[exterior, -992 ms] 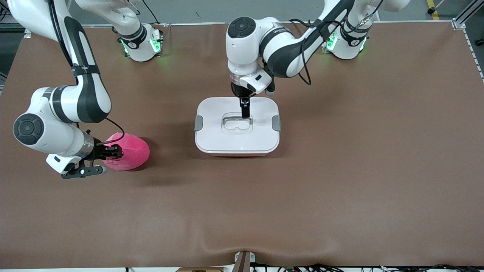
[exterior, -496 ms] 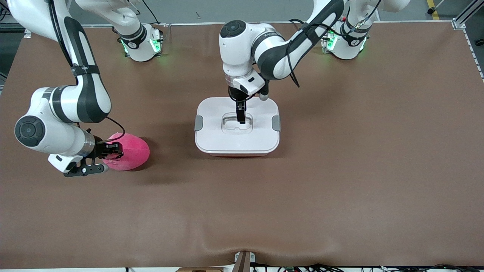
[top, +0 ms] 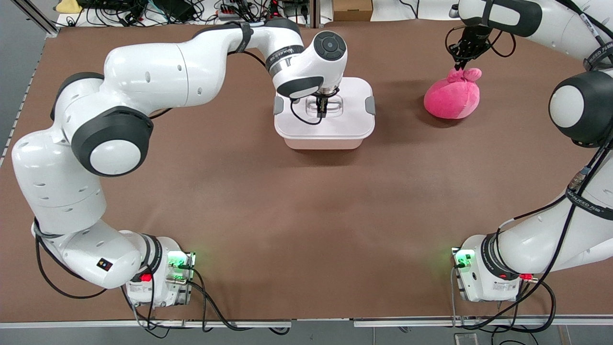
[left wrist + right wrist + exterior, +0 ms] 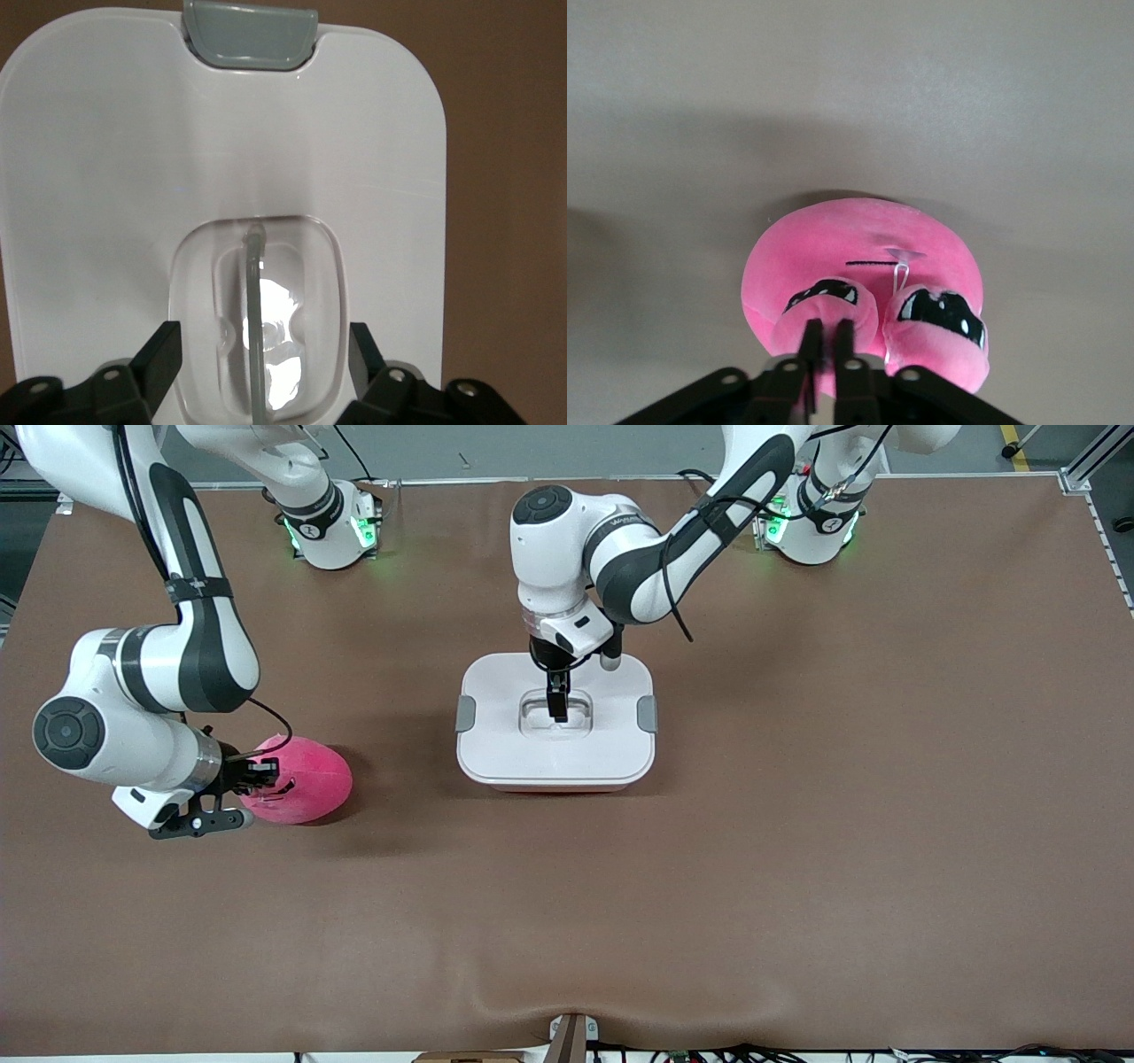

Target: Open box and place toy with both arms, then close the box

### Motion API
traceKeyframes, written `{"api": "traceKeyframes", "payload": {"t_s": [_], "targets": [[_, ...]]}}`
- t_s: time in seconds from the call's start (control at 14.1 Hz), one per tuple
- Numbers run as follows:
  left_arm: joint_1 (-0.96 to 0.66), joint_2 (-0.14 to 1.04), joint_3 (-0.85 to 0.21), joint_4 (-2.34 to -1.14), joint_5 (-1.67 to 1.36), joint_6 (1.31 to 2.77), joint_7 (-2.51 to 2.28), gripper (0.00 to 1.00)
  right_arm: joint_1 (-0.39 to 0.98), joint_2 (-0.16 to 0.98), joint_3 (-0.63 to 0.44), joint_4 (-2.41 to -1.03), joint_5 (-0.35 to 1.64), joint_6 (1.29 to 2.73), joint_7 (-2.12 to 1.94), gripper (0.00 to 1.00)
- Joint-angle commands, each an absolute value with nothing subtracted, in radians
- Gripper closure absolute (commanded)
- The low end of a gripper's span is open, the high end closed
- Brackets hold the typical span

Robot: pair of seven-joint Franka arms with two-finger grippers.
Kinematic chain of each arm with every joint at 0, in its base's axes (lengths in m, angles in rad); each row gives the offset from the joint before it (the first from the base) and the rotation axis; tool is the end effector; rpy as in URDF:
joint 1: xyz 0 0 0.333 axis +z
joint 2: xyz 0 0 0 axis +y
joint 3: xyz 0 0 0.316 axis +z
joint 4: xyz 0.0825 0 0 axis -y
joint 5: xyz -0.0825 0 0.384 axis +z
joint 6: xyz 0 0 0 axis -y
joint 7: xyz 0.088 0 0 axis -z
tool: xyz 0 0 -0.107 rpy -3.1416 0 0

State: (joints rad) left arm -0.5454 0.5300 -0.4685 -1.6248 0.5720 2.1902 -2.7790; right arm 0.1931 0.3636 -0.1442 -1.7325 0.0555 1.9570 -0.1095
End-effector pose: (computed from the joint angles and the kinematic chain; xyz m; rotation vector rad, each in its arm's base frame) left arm 0.4179 -0.5513 0.3504 2.1317 2.0284 0.3040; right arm 0.6340 0.0421 0.3617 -3.1245 -0.2188 0.2116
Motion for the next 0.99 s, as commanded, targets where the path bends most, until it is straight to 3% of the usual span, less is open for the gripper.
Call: {"api": "traceKeyframes", "payload": {"t_s": [0.0,0.21,0.64,0.78,0.92], "targets": [[-0.583,0.564,-0.466,-1.592,0.640,2.204,-3.000,0.33,0.187,0.333,-0.138,-1.733,0.051,1.939,-0.117,1.00],[-0.584,0.571,-0.465,-1.589,0.644,2.204,-3.013,0.36,0.186,0.325,-0.140,-1.732,0.052,1.936,-0.126,1.00],[-0.584,0.568,-0.466,-1.589,0.643,2.204,-3.013,0.56,0.160,0.255,-0.140,-1.729,0.061,1.875,-0.247,1.00],[-0.583,0.565,-0.465,-1.589,0.644,2.204,-3.013,0.67,0.166,0.239,-0.137,-1.700,0.061,1.821,-0.264,1.00],[-0.581,0.563,-0.465,-1.589,0.644,2.204,-3.013,0.85,0.166,0.239,-0.137,-1.663,0.064,1.784,-0.296,1.00]]}}
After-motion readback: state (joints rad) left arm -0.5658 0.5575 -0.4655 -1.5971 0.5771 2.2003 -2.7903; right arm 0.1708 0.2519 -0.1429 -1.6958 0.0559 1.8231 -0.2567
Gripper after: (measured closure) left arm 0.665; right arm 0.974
